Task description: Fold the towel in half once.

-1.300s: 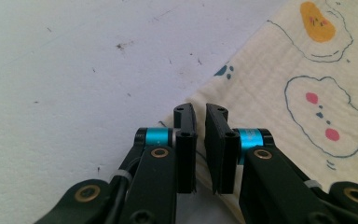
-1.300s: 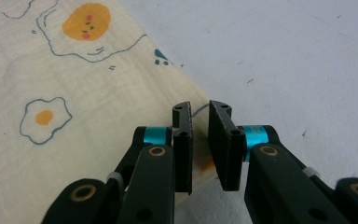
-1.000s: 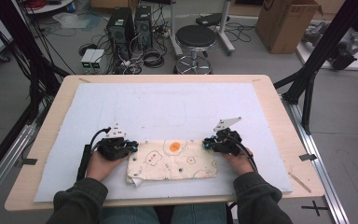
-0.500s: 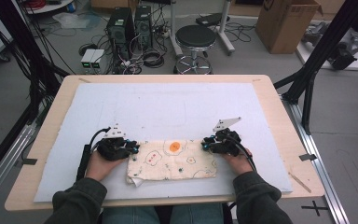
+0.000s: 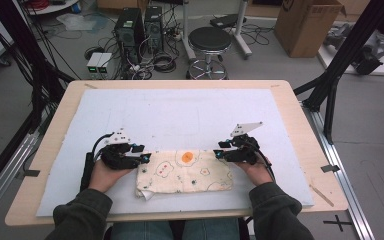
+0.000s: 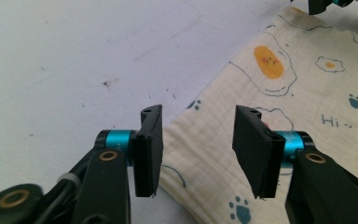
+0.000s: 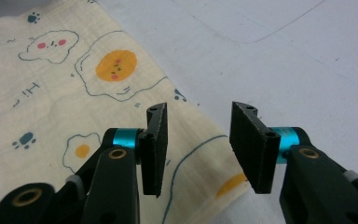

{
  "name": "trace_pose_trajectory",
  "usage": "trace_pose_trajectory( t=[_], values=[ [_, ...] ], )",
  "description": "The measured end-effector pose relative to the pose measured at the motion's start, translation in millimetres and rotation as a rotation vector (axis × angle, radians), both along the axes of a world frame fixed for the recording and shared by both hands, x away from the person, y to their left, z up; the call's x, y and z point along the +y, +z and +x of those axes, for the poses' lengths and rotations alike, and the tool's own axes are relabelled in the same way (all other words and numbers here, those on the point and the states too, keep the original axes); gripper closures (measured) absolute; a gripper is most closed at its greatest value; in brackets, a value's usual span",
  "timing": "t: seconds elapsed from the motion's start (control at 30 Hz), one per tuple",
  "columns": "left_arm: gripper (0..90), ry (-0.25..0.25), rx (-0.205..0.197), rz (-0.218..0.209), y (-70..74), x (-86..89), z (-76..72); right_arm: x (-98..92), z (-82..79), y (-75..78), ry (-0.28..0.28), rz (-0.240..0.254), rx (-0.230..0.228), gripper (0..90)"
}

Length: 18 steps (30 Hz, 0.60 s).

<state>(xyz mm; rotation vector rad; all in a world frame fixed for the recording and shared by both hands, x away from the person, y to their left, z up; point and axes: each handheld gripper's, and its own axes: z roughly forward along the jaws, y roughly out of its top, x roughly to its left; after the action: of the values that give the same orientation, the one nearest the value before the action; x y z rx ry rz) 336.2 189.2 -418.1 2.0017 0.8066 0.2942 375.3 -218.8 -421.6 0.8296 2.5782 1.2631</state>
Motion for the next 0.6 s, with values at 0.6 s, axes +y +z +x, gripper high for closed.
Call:
trace_pose_trajectory(
  t=[0.6],
  values=[
    [49.8, 0.029, -0.014, -0.04, 22.6, 11.7, 13.0, -4.5, 10.7, 15.5, -0.001, 0.009, 0.02, 54.0]
  ],
)
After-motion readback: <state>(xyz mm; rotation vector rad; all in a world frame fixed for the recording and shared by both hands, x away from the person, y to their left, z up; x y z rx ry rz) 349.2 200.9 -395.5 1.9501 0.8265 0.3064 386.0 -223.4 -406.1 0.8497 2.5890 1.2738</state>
